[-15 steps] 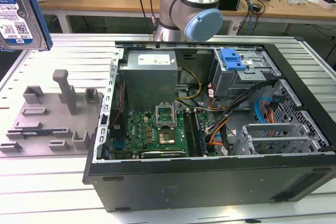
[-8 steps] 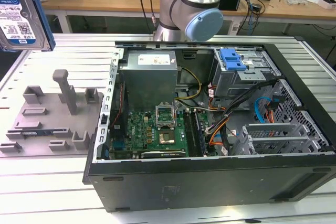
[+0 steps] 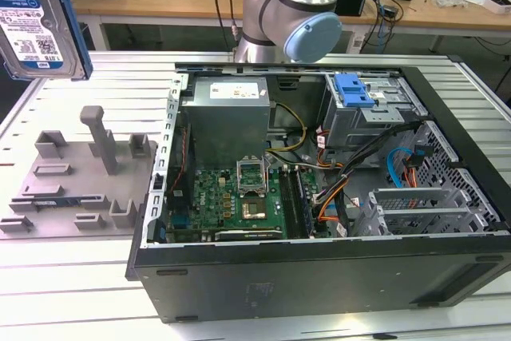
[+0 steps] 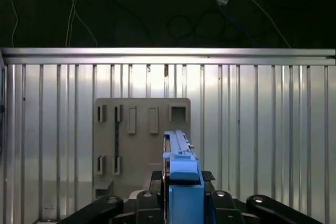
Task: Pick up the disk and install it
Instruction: 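Pick up the disk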
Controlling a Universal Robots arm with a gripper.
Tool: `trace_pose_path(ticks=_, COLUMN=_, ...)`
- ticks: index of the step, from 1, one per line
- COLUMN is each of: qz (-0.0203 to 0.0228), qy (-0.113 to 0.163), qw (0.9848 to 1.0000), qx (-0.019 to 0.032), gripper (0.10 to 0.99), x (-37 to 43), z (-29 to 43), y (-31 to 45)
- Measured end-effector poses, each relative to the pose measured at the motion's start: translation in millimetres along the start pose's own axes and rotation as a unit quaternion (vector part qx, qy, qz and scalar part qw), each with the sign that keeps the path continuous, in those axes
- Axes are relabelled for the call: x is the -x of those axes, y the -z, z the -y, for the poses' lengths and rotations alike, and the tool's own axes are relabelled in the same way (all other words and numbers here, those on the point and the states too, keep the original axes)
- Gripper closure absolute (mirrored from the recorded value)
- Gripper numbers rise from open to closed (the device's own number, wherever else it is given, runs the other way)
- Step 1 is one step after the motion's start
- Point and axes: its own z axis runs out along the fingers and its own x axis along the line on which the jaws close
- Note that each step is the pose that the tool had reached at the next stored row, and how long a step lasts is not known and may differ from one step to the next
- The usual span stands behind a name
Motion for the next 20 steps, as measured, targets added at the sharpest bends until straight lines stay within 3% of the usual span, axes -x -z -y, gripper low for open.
trace_pose_path(ticks=4, qz=0.0000, qy=0.000, qw=1.0000, qx=0.0001, gripper=0.718, x=-5.7, z=16.8, y=1.5)
trace_pose_path(ticks=11, qz=-0.0001, qy=0.001, qw=1.0000, qx=-0.0018, gripper=0.718, x=-14.9, z=35.7, y=2.6)
trace_pose_path(ticks=20, qz=-0.0001, qy=0.002, qw=1.0000, qx=-0.0030, gripper=0.718, x=-28.0, z=73.6, y=3.6)
